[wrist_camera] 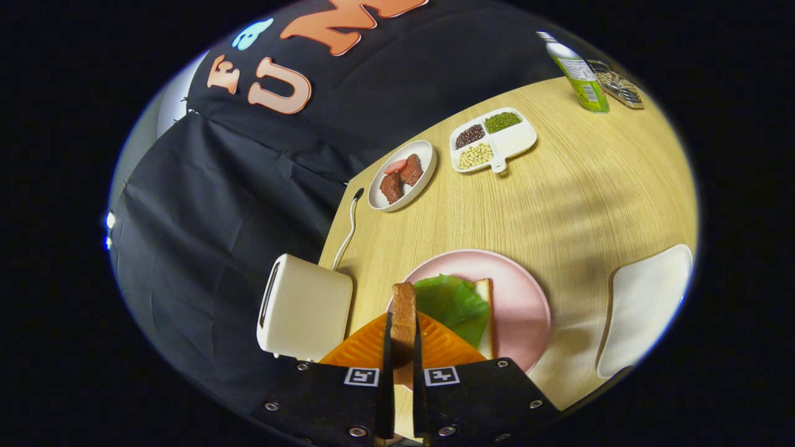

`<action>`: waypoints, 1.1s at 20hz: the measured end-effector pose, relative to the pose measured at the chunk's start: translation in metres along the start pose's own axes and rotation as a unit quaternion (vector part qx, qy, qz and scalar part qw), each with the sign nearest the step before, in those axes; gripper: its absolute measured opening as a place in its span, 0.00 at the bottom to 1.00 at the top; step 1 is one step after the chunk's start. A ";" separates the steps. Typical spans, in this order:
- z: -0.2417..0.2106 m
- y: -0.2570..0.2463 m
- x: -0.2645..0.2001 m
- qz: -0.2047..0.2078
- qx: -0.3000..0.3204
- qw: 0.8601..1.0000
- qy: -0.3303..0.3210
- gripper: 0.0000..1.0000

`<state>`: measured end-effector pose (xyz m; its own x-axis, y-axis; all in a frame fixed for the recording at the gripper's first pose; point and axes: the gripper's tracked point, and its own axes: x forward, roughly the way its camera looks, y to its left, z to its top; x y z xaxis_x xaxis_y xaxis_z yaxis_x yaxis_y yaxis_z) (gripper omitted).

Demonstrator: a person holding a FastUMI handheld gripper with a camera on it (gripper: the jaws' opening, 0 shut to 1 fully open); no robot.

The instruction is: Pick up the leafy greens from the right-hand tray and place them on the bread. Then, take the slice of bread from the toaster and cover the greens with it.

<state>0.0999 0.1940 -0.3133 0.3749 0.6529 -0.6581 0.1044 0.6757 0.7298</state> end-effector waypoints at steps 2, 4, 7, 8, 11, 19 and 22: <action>-0.001 -0.013 0.003 -0.016 -0.003 1.000 0.001 0.12; -0.006 -0.020 0.005 -0.022 -0.009 1.000 0.003 0.12; -0.008 -0.029 0.007 -0.033 -0.020 0.999 0.000 0.14; -0.009 -0.030 0.008 -0.035 -0.025 0.999 -0.002 0.15; -0.006 -0.047 0.007 -0.067 -0.041 0.997 -0.011 0.30; 0.027 -0.052 -0.018 -0.121 -0.129 0.978 -0.110 0.65; 0.052 -0.040 -0.048 -0.136 -0.169 0.959 -0.181 0.76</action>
<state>0.1254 0.1184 -0.3015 0.6777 0.3165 -0.6637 -0.0383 0.9166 0.3979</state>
